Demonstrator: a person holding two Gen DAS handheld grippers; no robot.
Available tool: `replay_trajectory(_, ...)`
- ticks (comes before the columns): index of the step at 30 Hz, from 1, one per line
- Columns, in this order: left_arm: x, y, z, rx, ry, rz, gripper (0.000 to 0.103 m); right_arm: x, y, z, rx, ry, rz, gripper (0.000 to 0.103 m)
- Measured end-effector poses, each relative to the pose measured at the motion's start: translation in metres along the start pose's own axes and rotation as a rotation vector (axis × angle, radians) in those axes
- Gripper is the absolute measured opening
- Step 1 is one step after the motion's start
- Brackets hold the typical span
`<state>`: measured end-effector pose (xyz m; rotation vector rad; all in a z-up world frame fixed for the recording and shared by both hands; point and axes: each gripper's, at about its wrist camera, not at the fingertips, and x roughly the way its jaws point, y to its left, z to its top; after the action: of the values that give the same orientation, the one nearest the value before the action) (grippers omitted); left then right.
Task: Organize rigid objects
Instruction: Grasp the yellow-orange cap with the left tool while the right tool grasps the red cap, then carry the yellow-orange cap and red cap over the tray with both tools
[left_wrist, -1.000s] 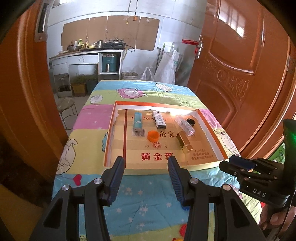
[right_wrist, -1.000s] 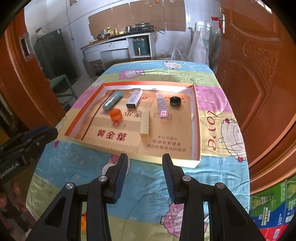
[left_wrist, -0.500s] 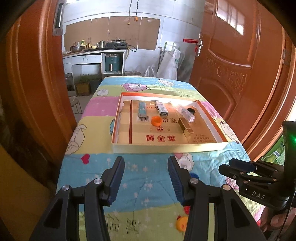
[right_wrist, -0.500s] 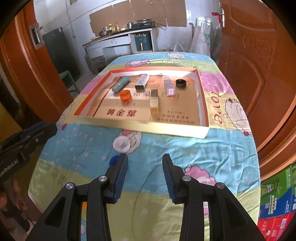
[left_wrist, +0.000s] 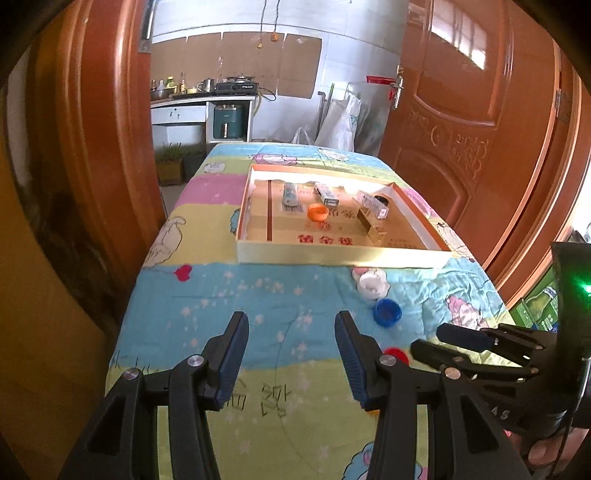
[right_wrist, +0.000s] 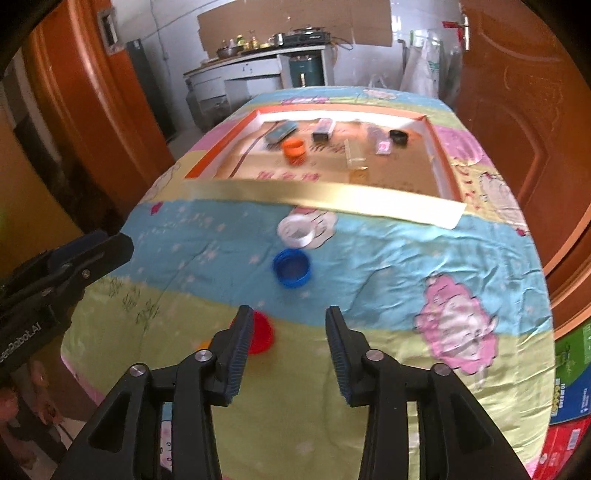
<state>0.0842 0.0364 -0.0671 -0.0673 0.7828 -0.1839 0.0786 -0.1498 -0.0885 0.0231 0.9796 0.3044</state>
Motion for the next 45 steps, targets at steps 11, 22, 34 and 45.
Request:
replay_trajectory(11, -0.002, 0.013, -0.013, -0.02, 0.004, -0.004, 0.048, 0.026, 0.027, -0.009, -0.056, 0.021, -0.025, 0.05)
replay_trajectory(22, 0.005, -0.014, -0.028, 0.074, 0.04, -0.086, 0.048, 0.015, 0.016, -0.012, -0.014, -0.023, -0.011, 0.031)
replay_trajectory(34, 0.025, -0.07, -0.058, 0.252, 0.075, -0.106, 0.048, -0.023, -0.036, -0.02, 0.128, -0.121, -0.04, 0.031)
replay_trajectory(45, 0.038, -0.066, -0.065, 0.242, 0.087, -0.077, 0.03, -0.017, -0.044, -0.029, 0.145, -0.108, -0.031, 0.031)
